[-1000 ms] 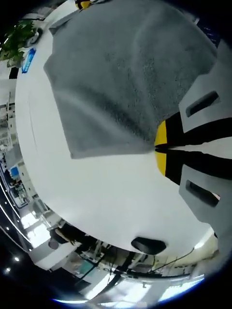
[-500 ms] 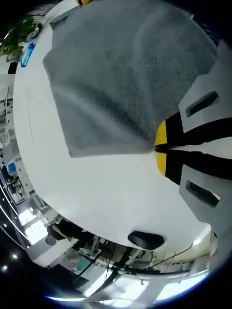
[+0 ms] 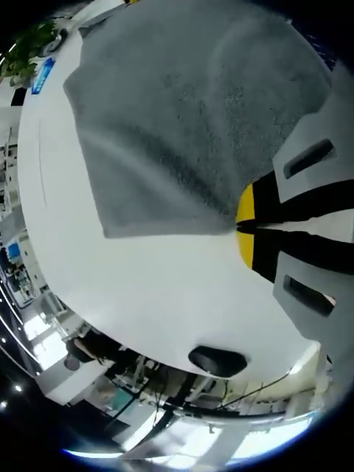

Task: Open the folded towel by lifting each exposed corner and separating the folded layers until the towel lies flat within the target outline without major curled edges

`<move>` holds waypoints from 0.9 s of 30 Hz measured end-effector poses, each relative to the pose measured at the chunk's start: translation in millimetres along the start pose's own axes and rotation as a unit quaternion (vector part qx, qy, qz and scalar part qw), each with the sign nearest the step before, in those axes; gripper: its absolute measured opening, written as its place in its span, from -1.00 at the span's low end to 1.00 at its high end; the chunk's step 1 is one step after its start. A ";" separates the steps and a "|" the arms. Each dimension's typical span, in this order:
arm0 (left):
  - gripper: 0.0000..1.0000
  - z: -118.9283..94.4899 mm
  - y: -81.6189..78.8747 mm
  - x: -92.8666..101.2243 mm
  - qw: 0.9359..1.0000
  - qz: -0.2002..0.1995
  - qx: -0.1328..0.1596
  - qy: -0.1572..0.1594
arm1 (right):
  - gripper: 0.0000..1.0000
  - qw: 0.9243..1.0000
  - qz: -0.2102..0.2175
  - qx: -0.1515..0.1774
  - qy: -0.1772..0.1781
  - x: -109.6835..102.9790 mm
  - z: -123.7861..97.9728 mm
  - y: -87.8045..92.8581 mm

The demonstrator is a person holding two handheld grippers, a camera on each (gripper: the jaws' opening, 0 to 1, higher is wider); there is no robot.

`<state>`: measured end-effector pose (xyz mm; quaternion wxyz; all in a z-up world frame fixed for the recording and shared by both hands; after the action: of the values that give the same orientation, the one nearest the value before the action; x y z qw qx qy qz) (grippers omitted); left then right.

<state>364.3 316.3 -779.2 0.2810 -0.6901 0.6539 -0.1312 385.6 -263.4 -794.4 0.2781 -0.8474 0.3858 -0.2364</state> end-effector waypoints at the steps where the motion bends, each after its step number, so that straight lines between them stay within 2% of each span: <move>1: -0.99 0.3 -0.1 -1.8 1.000 0.002 -0.001 -0.002 | -0.73 1.000 0.000 0.000 0.000 0.1 0.0 0.1; 6: -0.99 1.5 -1.4 -5.1 1.000 0.024 -0.006 0.009 | -0.74 1.000 0.001 0.002 0.001 0.3 0.1 0.0; 9: -0.99 2.2 -1.9 -6.9 1.000 0.015 -0.009 0.020 | -0.74 1.000 0.001 0.003 0.001 0.5 0.6 0.2; 22: -0.99 6.8 -4.2 -20.3 0.998 0.059 -0.014 -0.002 | -0.73 1.000 -0.001 0.007 0.003 -0.3 -0.2 0.0; 27: -0.99 8.1 -5.4 -26.0 0.995 0.092 -0.021 -0.011 | -0.73 1.000 -0.002 0.008 0.003 -0.5 -0.5 -0.1</move>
<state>370.4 343.3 -777.8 0.2845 -0.6341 0.7142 -0.0830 385.0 -263.2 -794.1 0.2834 -0.8450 0.3830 -0.2428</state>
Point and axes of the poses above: the point that each gripper's makers call its tool centre point, and the gripper's own axes: z roughly forward along the fingers, x roughly to its right, y roughly out of its underside, the point moved 3 cm from there along -z, roughly backward along the fingers, and after that the axes turned 12 degrees about -z, right-handed, at the moved point
